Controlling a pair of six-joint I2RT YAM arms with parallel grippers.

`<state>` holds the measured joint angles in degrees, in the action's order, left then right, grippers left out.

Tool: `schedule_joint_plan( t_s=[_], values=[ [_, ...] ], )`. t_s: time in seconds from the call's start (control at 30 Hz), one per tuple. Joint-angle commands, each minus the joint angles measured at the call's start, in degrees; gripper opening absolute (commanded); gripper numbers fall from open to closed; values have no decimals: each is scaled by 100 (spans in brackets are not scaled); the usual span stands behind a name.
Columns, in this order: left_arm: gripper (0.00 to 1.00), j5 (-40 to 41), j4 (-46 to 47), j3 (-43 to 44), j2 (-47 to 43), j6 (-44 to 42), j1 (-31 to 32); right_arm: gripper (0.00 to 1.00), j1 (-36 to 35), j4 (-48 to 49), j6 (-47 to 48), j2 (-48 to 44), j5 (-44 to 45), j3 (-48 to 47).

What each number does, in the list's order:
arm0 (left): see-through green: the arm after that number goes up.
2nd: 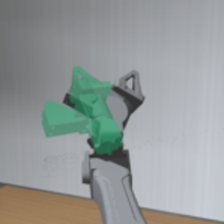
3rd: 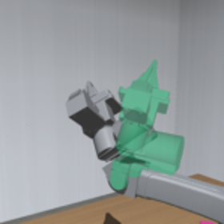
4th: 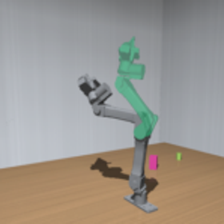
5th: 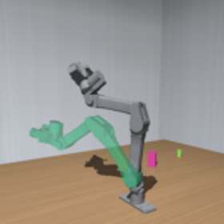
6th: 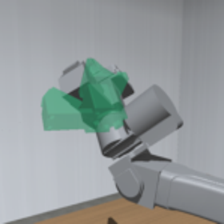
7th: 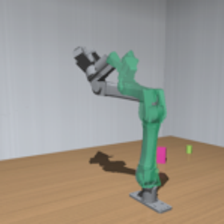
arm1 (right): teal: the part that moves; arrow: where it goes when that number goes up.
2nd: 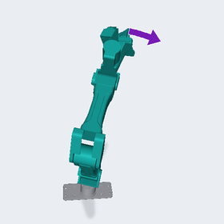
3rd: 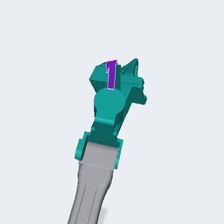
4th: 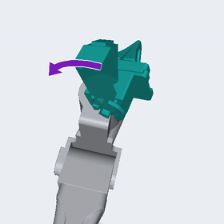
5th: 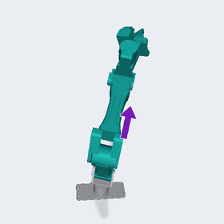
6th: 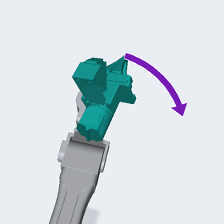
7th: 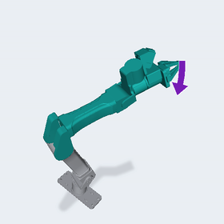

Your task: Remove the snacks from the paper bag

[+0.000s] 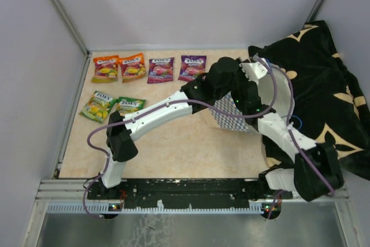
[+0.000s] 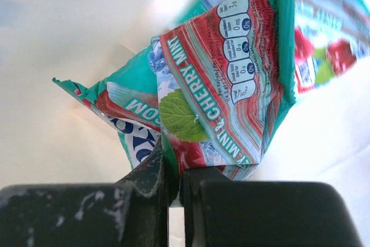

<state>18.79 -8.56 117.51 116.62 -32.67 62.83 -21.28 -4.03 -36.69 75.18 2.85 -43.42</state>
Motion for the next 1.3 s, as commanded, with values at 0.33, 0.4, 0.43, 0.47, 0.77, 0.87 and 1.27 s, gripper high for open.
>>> schedule_joint_plan(
  t_s=[0.33,0.4,0.43,0.47,0.77,0.87,1.27],
  values=[
    [0,429,535,280,-62,-178,-292,0,-43,-2470,696,-3219,955,-500],
    [0,328,539,309,-32,-93,-365,0,-43,-2833,816,-3501,1063,-786],
    [0,268,535,326,-22,-47,-405,0,-43,-2975,882,-3642,1083,-922],
    [0,206,539,341,9,4,-444,0,-43,-3075,954,-3771,1076,-1081],
    [0,-409,349,719,254,433,-704,0,-43,-4222,1987,-3726,-1056,-2875],
    [0,-858,252,755,242,799,-841,0,-44,-4714,2156,-3480,-2208,-3002],
    [0,-1484,47,815,193,1602,-1043,0,-287,-3945,1653,-3880,-3464,-1308]
  ],
)
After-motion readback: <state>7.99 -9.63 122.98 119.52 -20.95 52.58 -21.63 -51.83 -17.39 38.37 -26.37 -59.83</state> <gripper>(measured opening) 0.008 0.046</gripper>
